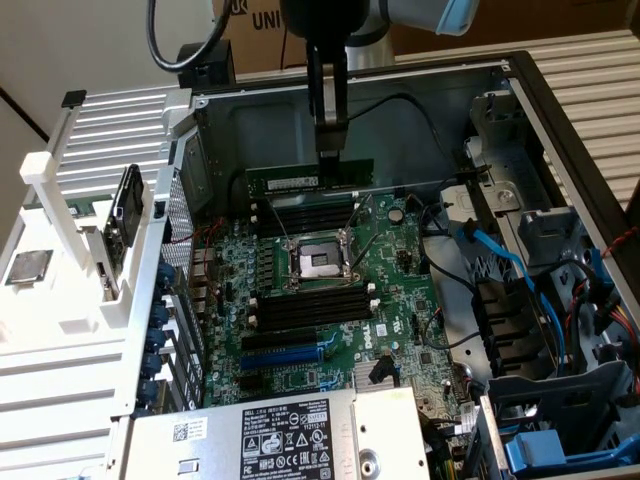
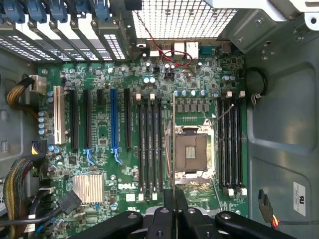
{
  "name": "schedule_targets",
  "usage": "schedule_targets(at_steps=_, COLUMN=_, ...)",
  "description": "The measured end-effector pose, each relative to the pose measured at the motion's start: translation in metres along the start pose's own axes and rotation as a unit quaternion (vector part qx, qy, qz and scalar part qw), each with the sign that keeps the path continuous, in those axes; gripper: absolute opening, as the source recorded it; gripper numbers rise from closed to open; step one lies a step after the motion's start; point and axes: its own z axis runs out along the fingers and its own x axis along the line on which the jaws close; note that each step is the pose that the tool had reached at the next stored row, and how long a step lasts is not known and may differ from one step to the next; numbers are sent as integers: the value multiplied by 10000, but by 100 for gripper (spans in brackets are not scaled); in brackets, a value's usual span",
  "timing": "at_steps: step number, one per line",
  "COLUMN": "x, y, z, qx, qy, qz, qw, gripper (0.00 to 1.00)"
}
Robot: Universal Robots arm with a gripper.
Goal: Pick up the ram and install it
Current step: 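Pick up the ram and move it above insertion slot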
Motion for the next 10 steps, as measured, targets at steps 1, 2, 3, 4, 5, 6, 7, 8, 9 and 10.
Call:
schedule_targets(at_steps=1, x=1, y=0, z=18, qx=0, qy=0, qz=0, qw=10000, gripper=12)
schedule_targets(at_steps=2, x=2, y=-1, z=37, qx=0, qy=1, qz=0, qw=10000, gripper=12)
schedule_targets(at_steps=3, x=3, y=-1, z=55, qx=0, qy=0, qz=0, qw=10000, gripper=12)
schedule_targets(at_steps=4, x=3, y=-1, z=74, qx=0, qy=0, qz=0, qw=10000, gripper=12)
schedule_targets(at_steps=5, x=4, y=-1, z=92, qx=0, qy=0, qz=0, qw=10000, gripper=12)
schedule_targets(at_steps=6, x=5, y=-1, z=111, qx=0, qy=-1, qz=0, qw=10000, gripper=12)
schedule_targets(at_steps=7, x=5, y=-2, z=129, qx=0, qy=0, qz=0, qw=10000, gripper=12)
schedule_targets(at_steps=8, x=6, y=-2, z=147, qx=0, qy=0, qz=-1, qw=10000, gripper=12)
schedule_targets(at_steps=9, x=7, y=-2, z=165, qx=0, qy=0, qz=-1, qw=10000, gripper=12)
schedule_targets(at_steps=10, x=7, y=-2, z=183, qx=0, qy=0, qz=0, qw=10000, gripper=12)
